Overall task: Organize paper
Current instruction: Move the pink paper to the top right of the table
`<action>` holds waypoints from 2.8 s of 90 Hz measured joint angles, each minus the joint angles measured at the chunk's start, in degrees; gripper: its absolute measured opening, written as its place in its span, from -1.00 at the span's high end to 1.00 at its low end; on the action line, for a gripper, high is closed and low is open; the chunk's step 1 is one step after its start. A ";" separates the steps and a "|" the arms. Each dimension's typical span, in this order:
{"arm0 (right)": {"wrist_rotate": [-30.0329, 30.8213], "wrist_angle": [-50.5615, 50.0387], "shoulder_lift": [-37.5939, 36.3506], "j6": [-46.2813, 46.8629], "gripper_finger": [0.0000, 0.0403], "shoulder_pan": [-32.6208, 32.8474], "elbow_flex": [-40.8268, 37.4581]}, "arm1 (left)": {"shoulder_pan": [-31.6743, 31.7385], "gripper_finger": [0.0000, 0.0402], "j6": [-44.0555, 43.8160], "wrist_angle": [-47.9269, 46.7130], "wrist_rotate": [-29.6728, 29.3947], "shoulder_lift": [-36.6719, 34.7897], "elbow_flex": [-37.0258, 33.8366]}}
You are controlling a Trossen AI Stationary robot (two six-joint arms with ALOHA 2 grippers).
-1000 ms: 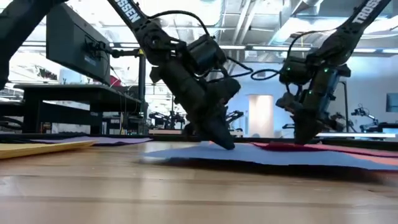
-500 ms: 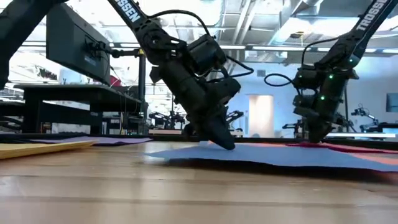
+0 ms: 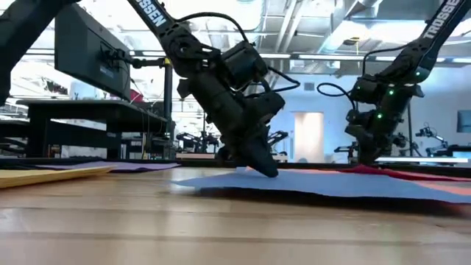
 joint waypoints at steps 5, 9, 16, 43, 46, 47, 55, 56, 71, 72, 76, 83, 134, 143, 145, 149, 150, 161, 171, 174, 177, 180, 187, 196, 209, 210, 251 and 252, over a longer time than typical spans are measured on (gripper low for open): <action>-0.28 -3.05 -1.02 2.85 1.00 0.36 0.51 | 0.02 1.00 -0.02 0.00 0.02 0.00 0.00; -0.49 -6.46 -1.84 5.85 1.00 0.84 1.41 | 0.01 1.00 -0.02 -0.01 0.03 0.00 0.00; -2.71 -11.79 -3.45 9.84 1.00 2.11 2.28 | 0.00 1.00 -0.05 0.00 0.04 -0.26 -0.07; -4.84 -13.74 -2.40 17.96 1.00 7.54 0.12 | -0.02 1.00 -1.27 0.50 0.02 -0.26 -0.11; -4.86 -12.66 -1.37 18.16 1.00 7.49 -0.29 | -0.02 1.00 -1.27 0.52 0.04 -0.26 -0.11; -4.89 -12.36 -1.04 18.19 1.00 7.44 -0.33 | -0.01 1.00 -1.27 0.54 0.04 -0.26 -0.11; -5.34 -9.59 1.76 18.32 1.00 6.74 -0.36 | -0.02 1.00 -1.31 0.67 0.04 -0.26 -0.09; -5.41 -9.28 2.04 18.28 1.00 6.64 -0.34 | -0.02 1.00 -1.34 0.70 0.05 -0.26 -0.09; -5.76 -4.49 3.72 13.87 1.00 4.96 -0.20 | -0.02 1.00 -2.41 0.74 0.71 -0.26 -0.09; -5.73 -4.28 3.72 13.52 1.00 4.84 -0.14 | -0.02 1.00 -2.44 0.74 0.74 -0.26 -0.09; -4.57 -3.58 3.77 11.82 1.00 4.31 0.12 | -0.02 1.00 -2.55 0.73 1.01 -0.26 -0.09; -2.91 -3.36 3.89 8.98 1.00 2.85 0.71 | -0.02 1.00 -2.56 0.68 1.18 -0.26 -0.07; -0.66 -13.50 3.65 11.21 1.00 6.54 1.95 | -0.05 1.00 -2.54 0.49 1.31 -0.26 -0.02; -0.68 -13.70 3.65 13.62 1.00 6.89 1.95 | -0.05 1.00 -2.54 0.48 1.31 -0.28 -0.02; -0.68 -13.71 3.68 13.95 1.00 6.80 1.95 | -0.05 1.00 -2.54 0.48 1.31 -0.28 -0.02; -0.44 -13.72 3.68 14.14 1.00 6.68 1.92 | -0.05 1.00 -2.54 0.48 1.29 -0.28 -0.02; -0.31 -13.74 3.68 14.14 1.00 6.60 1.92 | -0.05 1.00 -2.54 0.48 1.29 -0.28 -0.02; -0.77 -13.78 3.72 14.48 1.00 4.82 1.88 | -0.07 1.00 -2.54 0.46 1.29 -0.28 -0.02; -1.57 -13.64 3.72 16.78 1.00 4.08 1.83 | -0.07 1.00 -2.54 0.46 1.25 -0.28 -0.02; -2.18 -13.43 3.74 17.72 1.00 4.00 1.79 | -0.07 1.00 -2.54 0.46 1.25 -0.28 -0.02; -2.56 -13.29 3.74 18.72 1.00 4.01 1.77 | -0.07 1.00 -2.54 0.46 1.27 -0.28 -0.02; -2.81 -13.17 3.74 19.86 1.00 4.34 1.75 | -0.07 1.00 -2.54 0.46 1.26 -0.28 -0.02; -2.57 -12.94 3.74 21.35 1.00 5.05 1.73 | -0.07 1.00 -2.54 0.46 1.25 -0.30 -0.02; -2.43 -12.19 3.80 22.76 1.00 5.42 1.68 | -0.07 1.00 -2.54 0.46 1.23 -0.31 -0.02; -2.95 -9.71 3.96 28.33 1.00 5.64 1.57 | -0.07 1.00 -2.52 0.67 1.22 -0.31 -0.02; -2.95 -9.48 3.99 28.67 1.00 5.71 1.57 | -0.07 1.00 -2.52 0.68 1.24 -0.31 -0.02; -1.16 -12.32 3.91 26.94 1.00 7.93 1.79 | -0.50 1.00 -1.97 0.72 0.82 -0.33 -0.05; -1.16 -12.41 3.89 26.95 1.00 8.08 1.79 | -0.53 1.00 -1.97 0.72 0.80 -0.33 -0.05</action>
